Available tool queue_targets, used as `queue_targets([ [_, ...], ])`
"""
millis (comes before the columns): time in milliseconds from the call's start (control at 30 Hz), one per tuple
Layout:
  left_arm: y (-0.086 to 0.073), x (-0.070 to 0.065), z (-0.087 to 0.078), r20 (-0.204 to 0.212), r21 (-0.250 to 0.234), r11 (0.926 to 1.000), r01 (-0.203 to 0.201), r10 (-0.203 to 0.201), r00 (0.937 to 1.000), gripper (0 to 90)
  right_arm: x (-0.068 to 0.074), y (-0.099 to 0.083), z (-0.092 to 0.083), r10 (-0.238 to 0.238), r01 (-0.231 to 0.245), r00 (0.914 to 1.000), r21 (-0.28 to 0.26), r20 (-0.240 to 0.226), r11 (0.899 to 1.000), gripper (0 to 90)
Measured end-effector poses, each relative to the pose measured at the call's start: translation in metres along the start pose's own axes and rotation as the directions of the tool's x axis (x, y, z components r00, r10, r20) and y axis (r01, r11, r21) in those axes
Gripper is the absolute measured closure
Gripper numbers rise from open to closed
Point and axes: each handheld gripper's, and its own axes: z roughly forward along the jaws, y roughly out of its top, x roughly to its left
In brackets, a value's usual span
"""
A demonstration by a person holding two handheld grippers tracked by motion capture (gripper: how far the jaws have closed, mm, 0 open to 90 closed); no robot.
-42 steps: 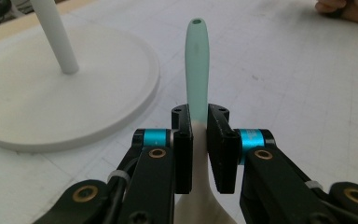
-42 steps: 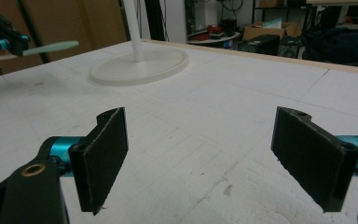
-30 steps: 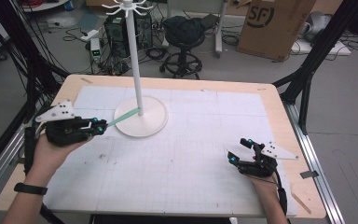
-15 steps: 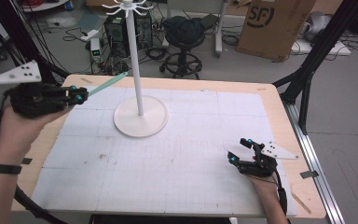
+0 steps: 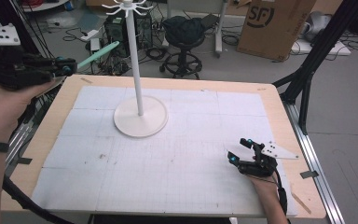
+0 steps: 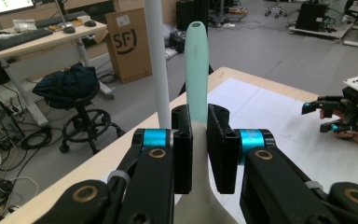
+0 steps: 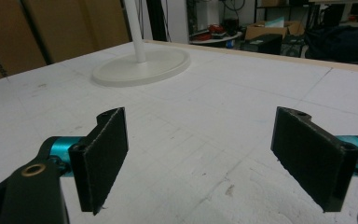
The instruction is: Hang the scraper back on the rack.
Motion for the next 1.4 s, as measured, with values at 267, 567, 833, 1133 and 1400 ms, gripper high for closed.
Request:
queue_targets([
  [267,0.015,0.004,-0.005,-0.013,-0.032,0.9995,-0.005,0.005,0.9999,81.0,0.000,0.000,0.000,0.000,0.000,1.0000,0.000,-0.002,1.000,17.9],
  [567,0.027,0.015,-0.010,-0.026,-0.047,0.9989,0.001,-0.002,0.9997,81.0,0.000,0.000,0.000,-0.001,0.001,1.0000,0.001,-0.004,1.000,17.9],
  [833,0.033,0.023,-0.015,-0.030,-0.042,0.9990,0.015,-0.016,0.9994,80.9,0.000,0.000,0.000,0.001,-0.001,1.0000,0.002,-0.006,1.000,17.9],
  [1133,0.037,0.027,-0.015,-0.044,-0.040,0.9991,0.014,-0.016,0.9989,81.0,0.001,0.000,0.000,0.004,-0.004,1.0000,0.004,-0.005,1.000,17.9],
  [1400,0.037,0.027,-0.010,-0.045,-0.046,0.9988,0.018,-0.021,0.9988,80.9,0.000,0.000,0.000,0.003,-0.003,1.0000,0.003,-0.007,1.000,17.9],
])
